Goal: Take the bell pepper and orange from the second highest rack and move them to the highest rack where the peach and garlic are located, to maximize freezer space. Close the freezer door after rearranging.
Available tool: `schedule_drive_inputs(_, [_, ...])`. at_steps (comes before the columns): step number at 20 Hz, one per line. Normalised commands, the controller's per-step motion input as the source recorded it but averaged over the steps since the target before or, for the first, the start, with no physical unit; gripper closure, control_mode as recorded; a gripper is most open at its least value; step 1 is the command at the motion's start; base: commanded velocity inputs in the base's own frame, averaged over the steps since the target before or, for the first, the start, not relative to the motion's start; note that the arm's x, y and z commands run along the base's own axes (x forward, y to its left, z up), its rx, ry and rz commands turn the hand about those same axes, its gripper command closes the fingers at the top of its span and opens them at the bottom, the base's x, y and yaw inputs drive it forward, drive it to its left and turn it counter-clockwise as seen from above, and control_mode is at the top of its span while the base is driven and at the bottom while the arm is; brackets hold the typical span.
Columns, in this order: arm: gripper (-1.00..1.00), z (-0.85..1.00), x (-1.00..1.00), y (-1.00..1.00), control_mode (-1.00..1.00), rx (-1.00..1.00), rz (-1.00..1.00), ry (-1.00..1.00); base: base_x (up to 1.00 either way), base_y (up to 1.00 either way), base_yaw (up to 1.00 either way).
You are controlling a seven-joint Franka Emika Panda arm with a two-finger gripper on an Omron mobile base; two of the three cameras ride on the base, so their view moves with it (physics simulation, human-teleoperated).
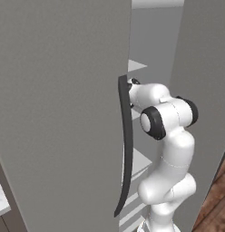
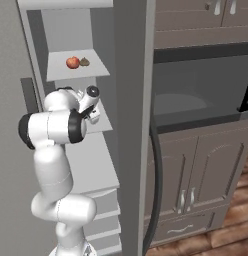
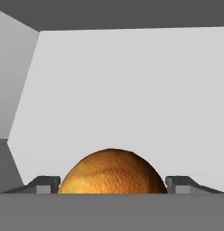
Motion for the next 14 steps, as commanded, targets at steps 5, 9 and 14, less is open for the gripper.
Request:
schedule_drive_inputs(5, [1.0,-0.24,0.0,0.13,-1.0,0.0,0.0,0.07,0.0,0.0,0.0])
schedule_drive_inputs(9, [1.0,-0.2,-0.51,0.0,-1.0,0.0,-0.01,-0.05,0.0,0.0,0.0])
schedule_drive_inputs(14, [1.0,-0.07,-0.96,-0.24,-1.0,0.08,-0.13,-0.29,0.0,0.0,0.0])
